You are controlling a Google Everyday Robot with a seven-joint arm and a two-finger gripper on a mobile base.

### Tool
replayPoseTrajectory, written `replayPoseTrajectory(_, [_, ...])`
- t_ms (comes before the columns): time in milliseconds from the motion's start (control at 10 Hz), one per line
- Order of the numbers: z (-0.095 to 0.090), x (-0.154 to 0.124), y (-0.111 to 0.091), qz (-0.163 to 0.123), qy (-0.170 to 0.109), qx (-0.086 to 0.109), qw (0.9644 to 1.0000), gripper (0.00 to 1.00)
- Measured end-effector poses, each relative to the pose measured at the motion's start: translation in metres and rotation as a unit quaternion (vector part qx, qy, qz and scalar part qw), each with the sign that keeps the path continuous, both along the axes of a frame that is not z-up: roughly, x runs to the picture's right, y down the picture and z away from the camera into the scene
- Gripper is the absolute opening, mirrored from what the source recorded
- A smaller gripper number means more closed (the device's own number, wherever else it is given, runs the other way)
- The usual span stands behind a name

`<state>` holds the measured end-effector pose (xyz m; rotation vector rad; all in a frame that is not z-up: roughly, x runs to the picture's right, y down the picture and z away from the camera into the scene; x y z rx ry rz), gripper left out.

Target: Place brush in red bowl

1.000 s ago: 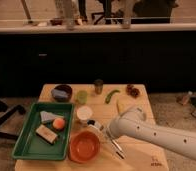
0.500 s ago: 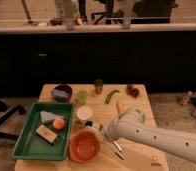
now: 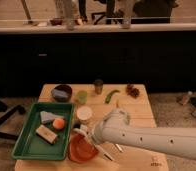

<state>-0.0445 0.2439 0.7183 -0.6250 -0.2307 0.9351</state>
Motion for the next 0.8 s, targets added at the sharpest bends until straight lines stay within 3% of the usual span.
replayPoseTrajectory(200, [0.008, -0.002, 0.005, 0.051, 0.034, -0.003, 0.9981, 0.00])
replayPoseTrajectory(800, [0.013, -0.013, 0.008, 0.058, 0.054, 0.000, 0.9969, 0.02])
